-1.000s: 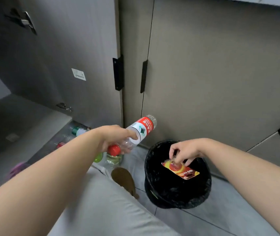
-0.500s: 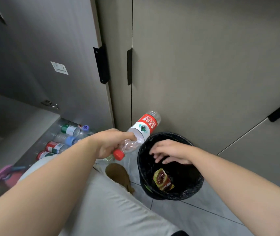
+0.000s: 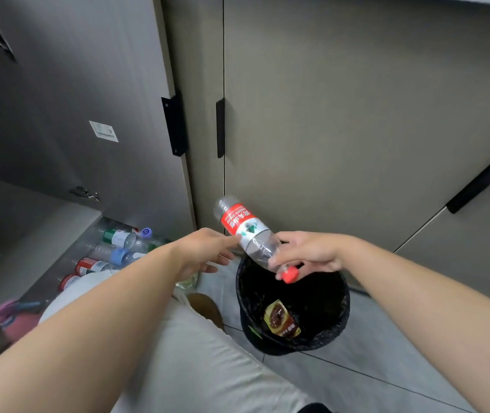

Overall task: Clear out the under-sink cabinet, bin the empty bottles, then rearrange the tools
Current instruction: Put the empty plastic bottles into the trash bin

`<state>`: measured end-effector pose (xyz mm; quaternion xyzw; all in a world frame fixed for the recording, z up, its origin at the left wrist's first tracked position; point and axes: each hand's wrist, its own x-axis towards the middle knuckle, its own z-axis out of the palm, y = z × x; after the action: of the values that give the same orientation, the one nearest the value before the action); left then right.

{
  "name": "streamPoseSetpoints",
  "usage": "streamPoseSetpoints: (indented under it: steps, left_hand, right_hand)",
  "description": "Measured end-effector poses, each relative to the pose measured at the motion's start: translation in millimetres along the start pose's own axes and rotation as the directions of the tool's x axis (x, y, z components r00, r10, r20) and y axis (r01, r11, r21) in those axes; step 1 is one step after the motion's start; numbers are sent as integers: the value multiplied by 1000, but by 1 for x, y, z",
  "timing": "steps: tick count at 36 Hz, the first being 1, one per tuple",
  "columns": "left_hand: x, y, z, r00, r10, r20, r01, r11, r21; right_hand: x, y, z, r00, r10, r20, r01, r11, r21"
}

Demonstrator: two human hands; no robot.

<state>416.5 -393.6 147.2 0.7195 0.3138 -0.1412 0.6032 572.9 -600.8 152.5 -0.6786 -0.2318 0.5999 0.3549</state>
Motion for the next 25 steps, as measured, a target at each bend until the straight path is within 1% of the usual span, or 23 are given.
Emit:
streamPoseSetpoints:
  steps: [3,5,7,10,12,14,16,18,20,24,25]
  left_hand:
    - [2,-3,-3,998,1,-70,0,1000,11]
    - [3,-6,-4,995,1,-100,3,999,38]
    - [5,-7,-4,993,1,-117,4,999,46]
    - [7,-6,-4,992,3,-126,4,998,59]
    - [8,-6,-3,992,5,-123,1,999,54]
    - [9,-6,-3,993,7,-122,-1,999,46]
    - [9,-6,-5,992,9,-125,-4,999,41]
    - [9,-7,-6,992,17,-129,-12,999,43]
    - [11,-7,-6,989,26,-149,-18,998,54]
    - [14,-8,-5,978,53,-201,-39,997,73]
    - [14,-8,-5,977,59,-207,-44,996,78]
  right_hand:
    - [-15,3,-29,988,154,1,-152,977,-147]
    - [-22,3,-43,964,266,-13,-261,934,-244]
    - [-25,2,-52,937,349,-6,-336,895,-294]
    - [-24,-7,-56,912,411,-11,-385,845,-372]
    - [-19,-13,-55,888,456,-57,-426,770,-476]
    - [-11,-15,-50,865,481,-146,-472,679,-562]
    - [2,-10,-41,859,452,-243,-500,634,-589]
    - [20,1,-29,869,371,-328,-495,644,-583]
    - [39,16,-14,878,268,-397,-469,654,-593]
    - [69,48,14,867,13,-498,-415,571,-708]
    - [76,57,20,857,-35,-514,-400,583,-707]
